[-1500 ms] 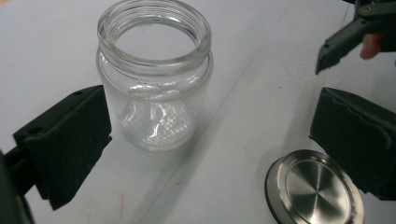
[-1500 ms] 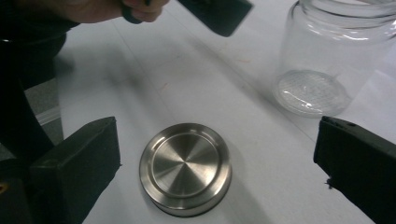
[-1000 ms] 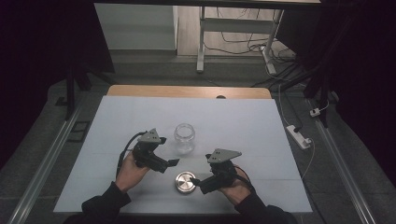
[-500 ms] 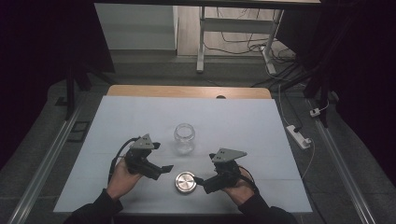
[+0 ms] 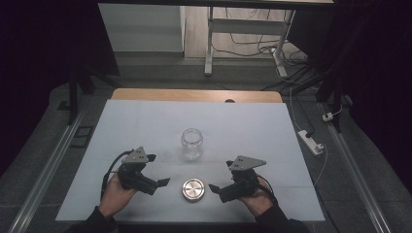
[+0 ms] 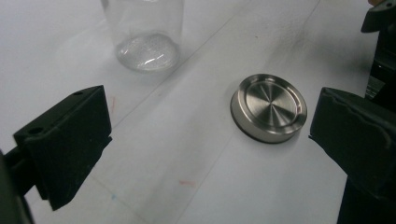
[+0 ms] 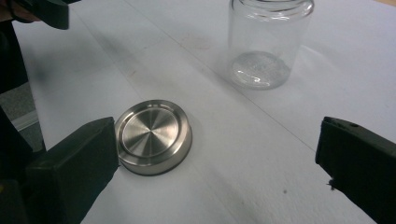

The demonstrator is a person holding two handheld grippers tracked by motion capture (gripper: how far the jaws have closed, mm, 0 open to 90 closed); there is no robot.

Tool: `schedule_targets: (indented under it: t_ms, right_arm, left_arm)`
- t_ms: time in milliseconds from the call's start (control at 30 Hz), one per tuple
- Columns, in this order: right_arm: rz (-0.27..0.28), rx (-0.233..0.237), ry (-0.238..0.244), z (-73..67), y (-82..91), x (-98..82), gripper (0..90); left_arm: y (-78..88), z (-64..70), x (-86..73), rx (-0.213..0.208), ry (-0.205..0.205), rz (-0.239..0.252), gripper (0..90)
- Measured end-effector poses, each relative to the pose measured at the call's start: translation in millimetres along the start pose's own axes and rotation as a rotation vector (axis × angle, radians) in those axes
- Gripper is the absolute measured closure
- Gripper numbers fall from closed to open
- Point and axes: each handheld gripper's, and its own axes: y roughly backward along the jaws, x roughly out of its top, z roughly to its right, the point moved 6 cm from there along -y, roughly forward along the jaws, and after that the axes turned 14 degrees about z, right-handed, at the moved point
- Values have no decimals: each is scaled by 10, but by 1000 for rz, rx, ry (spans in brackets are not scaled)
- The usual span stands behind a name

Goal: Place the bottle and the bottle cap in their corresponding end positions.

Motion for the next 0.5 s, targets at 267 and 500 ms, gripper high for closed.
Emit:
schedule_targets:
  t_ms: [267,500]
  right_arm:
    - [-3,-22,-2,44,110,-45,0]
    - [-3,-52,-4,98,223,-91,0]
  left_arm:
    - [186,-21,-96,28,31,17,0]
    - [353,-37,-179,56,52,29,0]
